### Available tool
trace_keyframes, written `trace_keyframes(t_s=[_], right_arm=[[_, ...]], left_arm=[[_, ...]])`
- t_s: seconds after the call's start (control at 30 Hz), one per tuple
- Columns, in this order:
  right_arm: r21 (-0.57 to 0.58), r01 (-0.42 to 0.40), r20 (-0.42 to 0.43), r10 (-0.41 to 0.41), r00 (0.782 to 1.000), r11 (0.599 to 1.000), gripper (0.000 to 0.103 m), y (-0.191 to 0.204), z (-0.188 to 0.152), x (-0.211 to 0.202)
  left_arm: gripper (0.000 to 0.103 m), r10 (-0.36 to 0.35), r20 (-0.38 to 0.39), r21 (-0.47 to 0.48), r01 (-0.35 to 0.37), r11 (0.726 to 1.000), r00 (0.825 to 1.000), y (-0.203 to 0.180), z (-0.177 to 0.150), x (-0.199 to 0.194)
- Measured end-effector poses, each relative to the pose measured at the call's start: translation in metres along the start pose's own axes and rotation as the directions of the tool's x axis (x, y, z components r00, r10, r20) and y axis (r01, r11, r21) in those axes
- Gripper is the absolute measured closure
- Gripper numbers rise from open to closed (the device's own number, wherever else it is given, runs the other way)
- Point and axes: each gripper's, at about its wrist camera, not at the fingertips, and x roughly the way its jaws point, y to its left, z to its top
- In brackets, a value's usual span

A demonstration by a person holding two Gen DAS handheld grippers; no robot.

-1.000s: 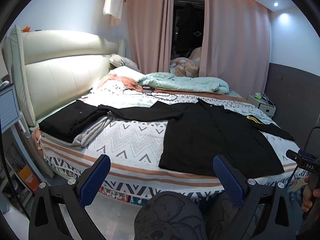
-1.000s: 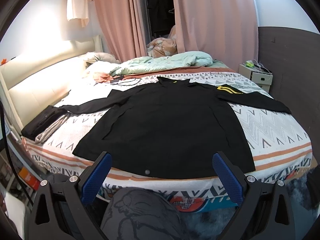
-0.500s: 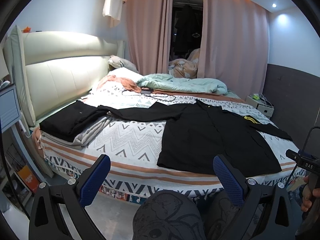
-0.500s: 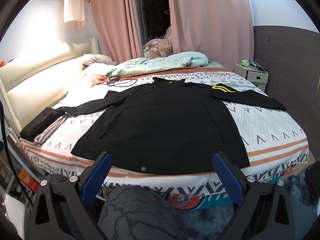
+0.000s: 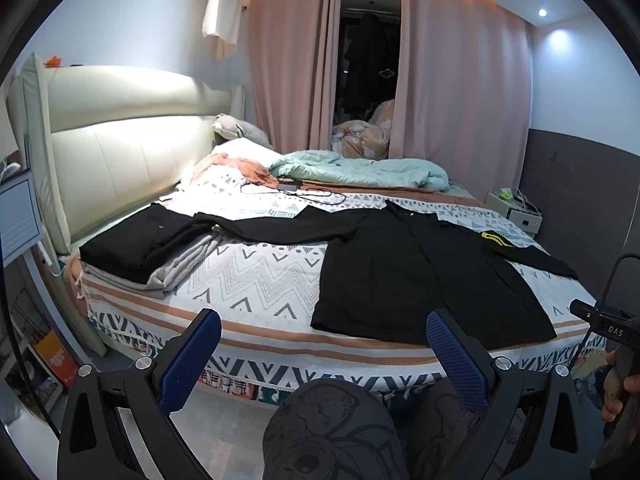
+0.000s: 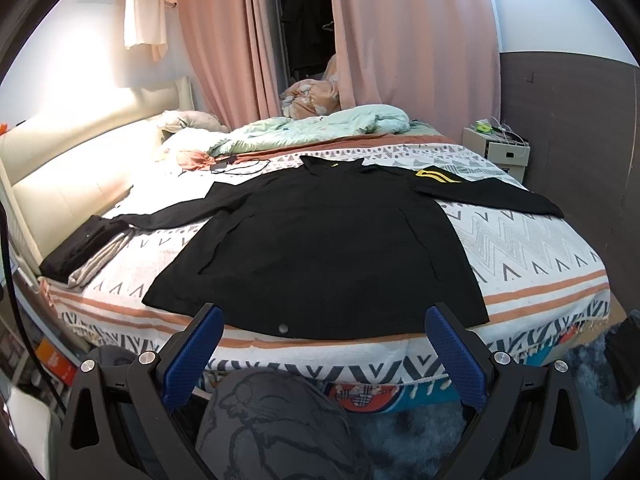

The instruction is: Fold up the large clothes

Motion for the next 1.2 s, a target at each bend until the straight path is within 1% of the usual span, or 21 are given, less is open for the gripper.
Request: trace_keyframes(t_s=[0.23, 0.4, 0.73, 0.9, 1.2], right_arm=[[0.012, 0.024, 0.0, -0.024, 1.0, 1.0, 0.002, -0.001, -0.001, -0.008], [0.008, 0.039, 0.0, -0.039, 0.999, 0.999, 0.002, 0.0, -0.003, -0.014], [-0.004, 0.038, 0.014, -0.038, 0.999, 0.999, 0.002, 0.008, 0.005, -0.019], [-0.003, 0.033, 0.012, -0.033, 0.999, 0.999, 0.002, 0.008, 0.007, -0.014], [0.008, 0.027, -0.012, -0.026, 1.0, 1.0, 0.002, 0.006, 0.018, 0.015]], left_arm=[[0.0, -0.02, 0.001, 0.003, 0.02, 1.0, 1.0, 0.002, -0.002, -0.002], [0.0, -0.041, 0.02, -0.002, 0.041, 0.999, 0.999, 0.005, -0.001, -0.008], [0.0, -0.04, 0.029, -0.022, 0.041, 0.999, 0.999, 0.017, 0.0, -0.009], [0.0, -0.034, 0.03, -0.026, 0.035, 0.999, 0.999, 0.018, 0.001, -0.005], [0.0, -0.017, 0.017, -0.026, 0.018, 1.0, 1.0, 0.021, 0.009, 0.016]])
